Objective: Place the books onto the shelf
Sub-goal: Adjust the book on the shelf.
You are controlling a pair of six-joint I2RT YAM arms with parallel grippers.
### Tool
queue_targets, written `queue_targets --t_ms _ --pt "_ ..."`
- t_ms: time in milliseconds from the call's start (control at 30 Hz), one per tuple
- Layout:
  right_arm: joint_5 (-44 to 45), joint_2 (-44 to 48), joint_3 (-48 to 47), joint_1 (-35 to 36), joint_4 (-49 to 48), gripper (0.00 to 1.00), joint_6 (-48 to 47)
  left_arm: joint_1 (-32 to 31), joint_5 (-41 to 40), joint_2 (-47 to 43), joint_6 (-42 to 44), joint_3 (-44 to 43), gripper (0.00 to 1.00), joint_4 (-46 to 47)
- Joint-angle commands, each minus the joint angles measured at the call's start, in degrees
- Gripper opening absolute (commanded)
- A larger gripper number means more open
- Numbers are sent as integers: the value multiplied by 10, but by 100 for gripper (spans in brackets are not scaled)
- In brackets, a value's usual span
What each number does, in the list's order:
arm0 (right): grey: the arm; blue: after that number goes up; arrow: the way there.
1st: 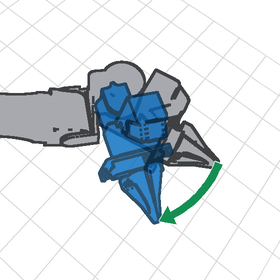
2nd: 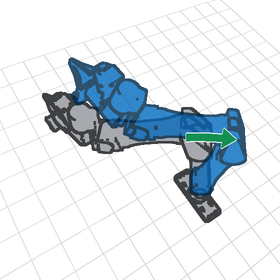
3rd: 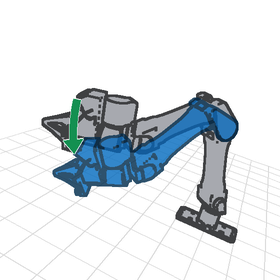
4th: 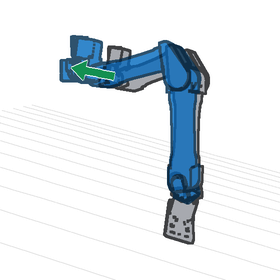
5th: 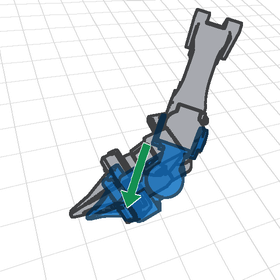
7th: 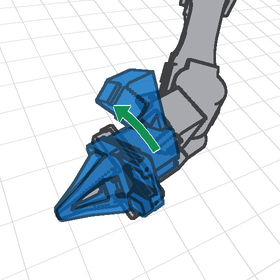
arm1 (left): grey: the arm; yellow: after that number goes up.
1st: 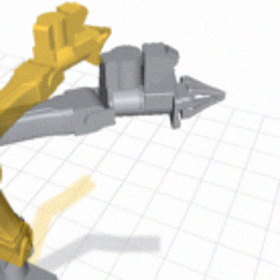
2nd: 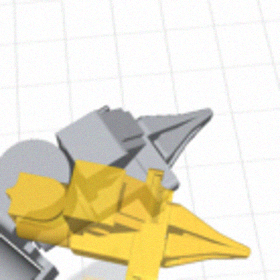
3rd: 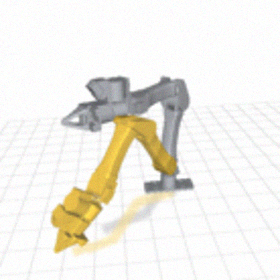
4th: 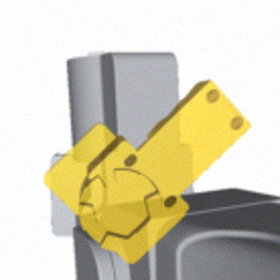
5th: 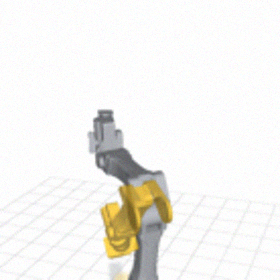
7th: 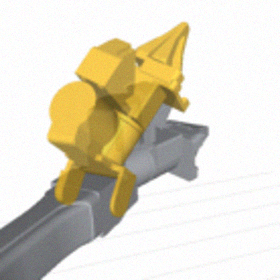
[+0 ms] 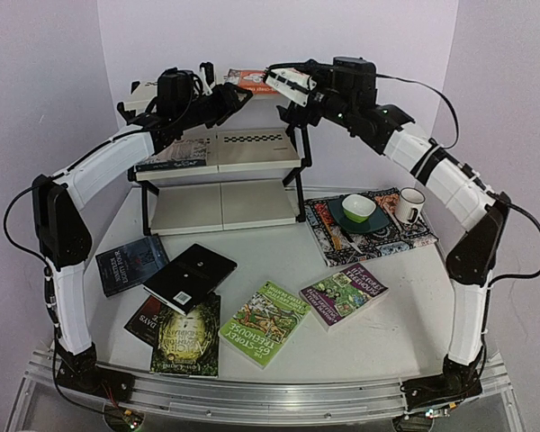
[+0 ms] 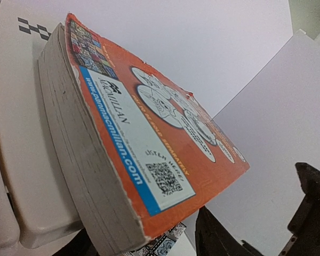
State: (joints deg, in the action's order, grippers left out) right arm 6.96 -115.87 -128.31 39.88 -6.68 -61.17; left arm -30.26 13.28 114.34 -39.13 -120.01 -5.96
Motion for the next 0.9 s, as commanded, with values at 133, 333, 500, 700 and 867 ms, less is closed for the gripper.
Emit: queue_targets --t_ms 133,333,500,700,867 --pt "69 88 -27 -6 97 98 218 8 -13 -30 -4 16 55 54" --pt "50 89 -61 -32 197 95 346 8 -12 -35 -8 23 54 57" --pt "-13 85 -76 -58 247 86 469 8 -11 -39 -6 26 54 57" --pt "-78 52 -120 -88 257 75 573 8 -12 -41 -7 29 54 57" --pt "-103 9 -167 -91 255 70 597 8 -15 -45 -5 32 54 57"
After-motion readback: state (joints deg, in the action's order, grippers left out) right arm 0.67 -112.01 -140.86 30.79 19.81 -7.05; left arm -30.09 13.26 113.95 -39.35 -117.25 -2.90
